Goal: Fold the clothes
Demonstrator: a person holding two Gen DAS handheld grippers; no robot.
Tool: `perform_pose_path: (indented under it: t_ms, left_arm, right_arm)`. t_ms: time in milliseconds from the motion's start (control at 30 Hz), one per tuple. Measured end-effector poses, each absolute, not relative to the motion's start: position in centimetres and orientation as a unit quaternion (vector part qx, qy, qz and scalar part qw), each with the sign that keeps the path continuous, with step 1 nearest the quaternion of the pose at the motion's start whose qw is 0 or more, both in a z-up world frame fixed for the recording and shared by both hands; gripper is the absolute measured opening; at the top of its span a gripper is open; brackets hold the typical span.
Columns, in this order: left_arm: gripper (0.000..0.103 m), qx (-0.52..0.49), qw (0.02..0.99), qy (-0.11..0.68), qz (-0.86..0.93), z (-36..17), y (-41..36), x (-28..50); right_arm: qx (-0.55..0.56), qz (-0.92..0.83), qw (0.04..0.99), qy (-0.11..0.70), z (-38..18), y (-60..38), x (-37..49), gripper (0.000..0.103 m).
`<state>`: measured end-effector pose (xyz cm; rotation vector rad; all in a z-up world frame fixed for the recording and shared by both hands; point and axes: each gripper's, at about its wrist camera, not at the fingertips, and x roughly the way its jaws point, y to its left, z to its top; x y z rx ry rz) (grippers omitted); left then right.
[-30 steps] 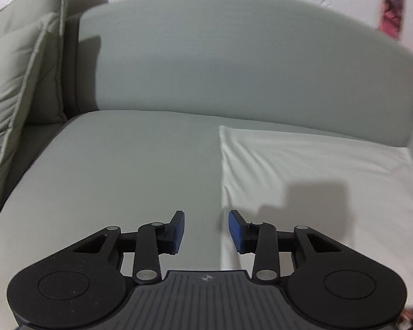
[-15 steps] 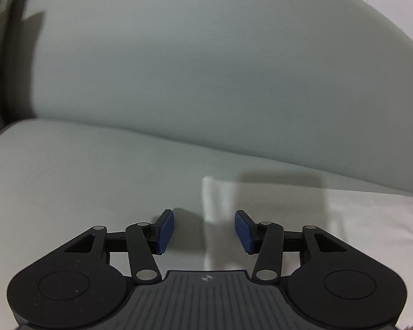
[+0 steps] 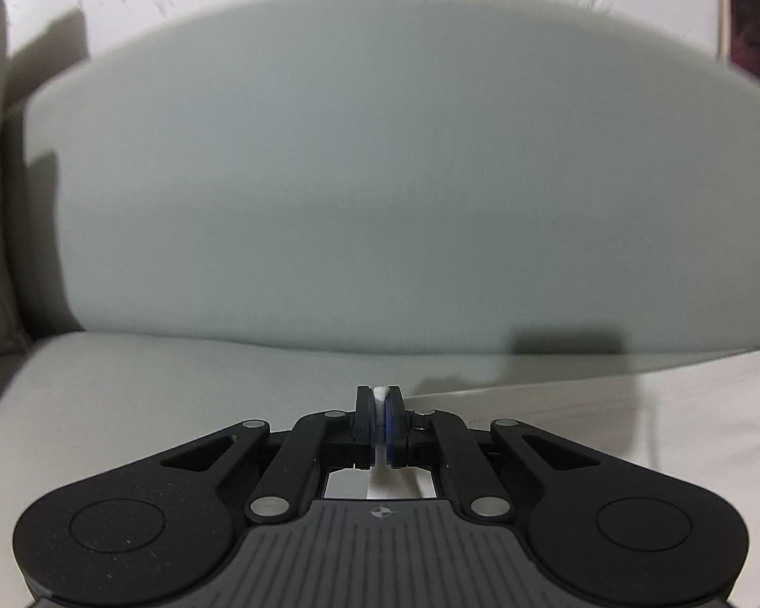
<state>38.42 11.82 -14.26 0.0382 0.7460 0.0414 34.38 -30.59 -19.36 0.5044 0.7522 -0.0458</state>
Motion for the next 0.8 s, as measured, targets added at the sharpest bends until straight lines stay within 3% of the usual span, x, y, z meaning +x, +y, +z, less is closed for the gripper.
perform_pose_path:
  t_ms: [300,467,567,800]
  left_arm:
    - [0.003,-0.020,0.942,0.333,0.031,-5.3,11.7,24.5]
    - [0.003,0.004,0.930,0.366,0.046,-5.4,9.7,16.9]
    - [0.003,0.010,0.913,0.403,0.059,-7.5,8.5,12.6]
    - [0.003,-0.001,0.899,0.430,0.079,-10.8,7.4,6.5]
  right_arm:
    - [0.347,-0.002,0.878,0.330,-8.6,-32.5,18.3,0.005]
    - [0.335,0.003,0.871,0.359,-5.2,-32.7,12.0,0.005]
    - [0.311,-0.006,0.865,0.393,-5.8,-32.5,7.8,0.005]
    - [0.323,-0.059,0.834,0.444,-13.2,-31.8,1.3,0.005]
